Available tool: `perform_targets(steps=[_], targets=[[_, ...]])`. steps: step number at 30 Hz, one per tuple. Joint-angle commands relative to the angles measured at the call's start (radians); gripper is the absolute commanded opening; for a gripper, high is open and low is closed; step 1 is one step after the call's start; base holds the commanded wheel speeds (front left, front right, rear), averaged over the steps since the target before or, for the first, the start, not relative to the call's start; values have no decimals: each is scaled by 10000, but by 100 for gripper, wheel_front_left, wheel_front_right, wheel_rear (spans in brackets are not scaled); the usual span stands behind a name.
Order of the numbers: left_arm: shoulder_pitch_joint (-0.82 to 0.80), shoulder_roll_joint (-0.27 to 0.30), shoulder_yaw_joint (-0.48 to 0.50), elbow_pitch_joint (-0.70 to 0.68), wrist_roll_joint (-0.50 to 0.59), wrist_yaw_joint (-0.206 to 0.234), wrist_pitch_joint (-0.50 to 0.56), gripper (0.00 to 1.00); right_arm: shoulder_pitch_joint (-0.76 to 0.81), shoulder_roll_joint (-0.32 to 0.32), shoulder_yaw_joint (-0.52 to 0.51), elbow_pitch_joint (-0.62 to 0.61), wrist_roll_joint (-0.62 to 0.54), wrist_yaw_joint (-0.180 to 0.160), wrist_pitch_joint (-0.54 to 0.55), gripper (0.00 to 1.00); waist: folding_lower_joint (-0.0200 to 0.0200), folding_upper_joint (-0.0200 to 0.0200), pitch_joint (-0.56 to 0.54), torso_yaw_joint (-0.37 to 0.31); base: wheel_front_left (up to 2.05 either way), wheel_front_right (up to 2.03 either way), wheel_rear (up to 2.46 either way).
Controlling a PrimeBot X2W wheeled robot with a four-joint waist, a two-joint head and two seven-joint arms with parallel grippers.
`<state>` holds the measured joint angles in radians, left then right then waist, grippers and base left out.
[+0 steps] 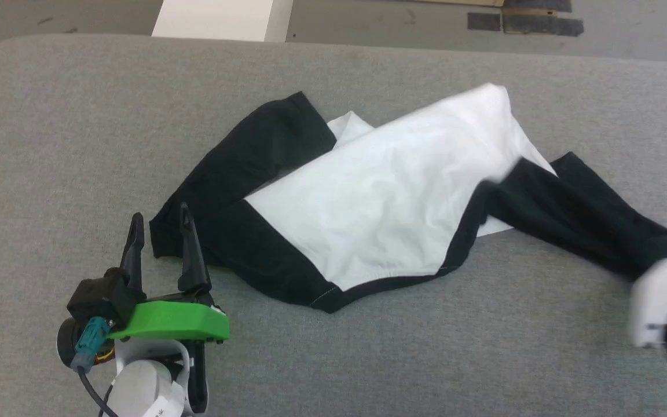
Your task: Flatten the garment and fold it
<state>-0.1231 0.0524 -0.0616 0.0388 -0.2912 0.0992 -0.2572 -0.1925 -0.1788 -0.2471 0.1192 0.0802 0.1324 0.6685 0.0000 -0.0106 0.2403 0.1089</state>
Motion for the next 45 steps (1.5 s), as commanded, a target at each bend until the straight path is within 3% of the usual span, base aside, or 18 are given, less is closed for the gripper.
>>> perform_targets(steps=[1, 7, 14, 15, 16, 21, 29, 34, 45], targets=[[46, -22, 30, 4, 7, 49, -45, 100, 139, -174, -446, -193, -82, -17, 6, 0, 0, 106, -170, -145, 0, 0, 0], [157, -22, 100, 20, 95, -49, -45, 100, 195, -963, -2508, -518, -563, -17, -125, 0, 0, 106, -294, -293, 0, 0, 0], [88, -22, 129, 67, 234, -190, -45, 100, -205, -1145, -2719, 514, -409, -17, -339, 0, 0, 106, -145, -339, 0, 0, 0], [72, -22, 100, 89, 234, -214, -45, 100, -260, -1114, -2635, 673, -371, -17, -503, 37, 0, 106, -116, -331, 0, 0, 0], [58, -22, 73, 116, 251, -236, -45, 100, -297, -1058, -2613, 796, -341, -17, -677, 100, 0, 106, -102, -321, 0, 0, 0], [35, -22, -33, 282, 276, -312, -45, 100, -258, -478, -2544, 883, -271, -17, -2284, 100, 0, 106, -233, -248, 0, 0, 0], [234, -22, -314, 804, 205, -347, -45, 100, 1095, 835, -1468, -749, 246, -17, -5488, 100, 0, 106, -644, -416, 0, 0, 0], [171, -22, -823, 1590, 181, -264, 603, 100, 2049, 1193, -515, -1283, 628, -17, -5846, 100, 0, 106, -659, -685, 0, 0, 0], [-1099, 418, -1014, 3025, 258, 372, 3837, 100, 2493, 1283, 561, -1906, 1371, -17, -5730, 100, 0, 106, -377, -1208, 0, 0, 0]])
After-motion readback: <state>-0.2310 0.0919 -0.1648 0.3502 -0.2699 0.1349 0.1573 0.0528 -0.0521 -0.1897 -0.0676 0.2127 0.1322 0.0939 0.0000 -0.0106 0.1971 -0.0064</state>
